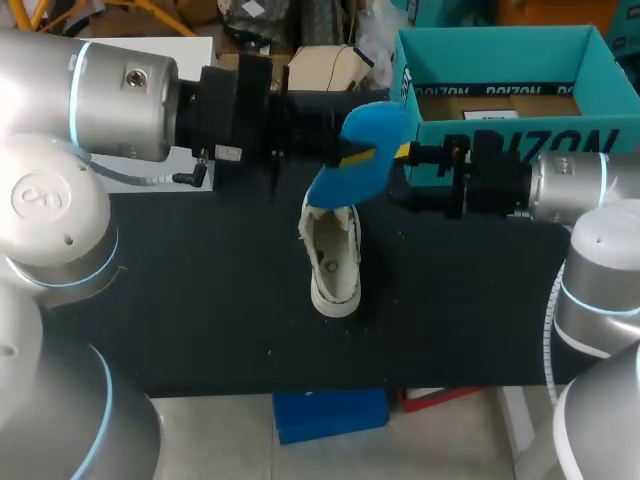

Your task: Take the shoe out of the shoebox, open the shoe tongue, remove and reinsert the insole, then place the shoe into the shoebox

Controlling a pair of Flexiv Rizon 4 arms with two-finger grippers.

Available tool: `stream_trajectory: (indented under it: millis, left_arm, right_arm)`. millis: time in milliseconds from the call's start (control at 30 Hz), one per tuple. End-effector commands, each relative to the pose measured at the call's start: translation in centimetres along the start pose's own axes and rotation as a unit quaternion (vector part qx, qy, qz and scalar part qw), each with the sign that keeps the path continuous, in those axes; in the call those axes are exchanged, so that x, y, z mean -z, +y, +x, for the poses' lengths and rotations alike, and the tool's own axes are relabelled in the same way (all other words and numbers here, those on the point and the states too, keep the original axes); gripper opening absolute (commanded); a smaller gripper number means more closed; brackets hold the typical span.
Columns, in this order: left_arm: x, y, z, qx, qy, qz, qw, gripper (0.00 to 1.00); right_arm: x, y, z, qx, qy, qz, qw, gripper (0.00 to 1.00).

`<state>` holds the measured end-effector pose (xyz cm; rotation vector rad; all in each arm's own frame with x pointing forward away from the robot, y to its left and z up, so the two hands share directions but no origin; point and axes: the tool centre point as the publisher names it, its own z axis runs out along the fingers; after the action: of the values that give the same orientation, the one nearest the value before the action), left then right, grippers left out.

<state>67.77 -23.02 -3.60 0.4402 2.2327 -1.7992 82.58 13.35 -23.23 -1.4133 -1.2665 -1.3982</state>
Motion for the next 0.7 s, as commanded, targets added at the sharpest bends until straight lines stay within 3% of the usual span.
stream_trajectory:
  millis: [33, 433, 500, 600, 700]
  left_arm:
    - [-0.3, -0.2, -0.2, -0.012, 0.004, -0.008, 1.000, 0.00]
    - [-0.3, -0.2, -0.2, -0.012, 0.004, -0.008, 1.000, 0.00]
    - [-0.7, -0.2, 1.5, -0.083, -0.006, -0.002, 0.997, 0.00]
    - [-0.7, 1.2, 2.8, -0.184, -0.036, -0.015, 0.982, 0.00]
    - [-0.5, 2.6, 4.1, -0.228, -0.042, 0.008, 0.973, 0.00]
  right_arm:
    - [-0.2, 0.0, 0.0, 0.000, -0.001, -0.001, 1.000, 1.00]
    - [-0.2, 0.0, 0.0, 0.000, -0.001, -0.001, 1.000, 1.00]
    - [-0.2, 0.0, 0.0, 0.000, -0.001, -0.001, 1.000, 1.00]
    - [-0.2, 0.0, 0.0, 0.000, -0.001, -0.001, 1.000, 1.00]
    - [-0.2, 0.0, 0.0, 0.000, -0.001, -0.001, 1.000, 1.00]
